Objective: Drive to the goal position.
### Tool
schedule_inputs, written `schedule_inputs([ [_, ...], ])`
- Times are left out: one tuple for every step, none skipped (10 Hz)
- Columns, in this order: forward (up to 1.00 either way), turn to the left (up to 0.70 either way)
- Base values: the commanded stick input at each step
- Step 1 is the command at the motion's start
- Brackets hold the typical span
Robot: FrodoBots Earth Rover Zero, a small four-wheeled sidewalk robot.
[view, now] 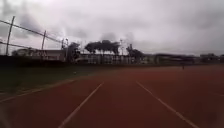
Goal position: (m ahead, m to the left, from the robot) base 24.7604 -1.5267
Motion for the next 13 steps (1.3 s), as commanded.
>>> schedule_inputs([
  [0.5, 0.0],
  [0.5, 0.0],
  [0.5, 0.0],
  [0.5, 0.0],
  [0.5, 0.0],
  [0.5, 0.0],
  [0.5, 0.0],
  [0.5, 0.0],
  [0.5, -0.06],
  [0.5, -0.18],
  [0.5, -0.5],
  [0.5, 0.0],
  [0.5, 0.0],
])
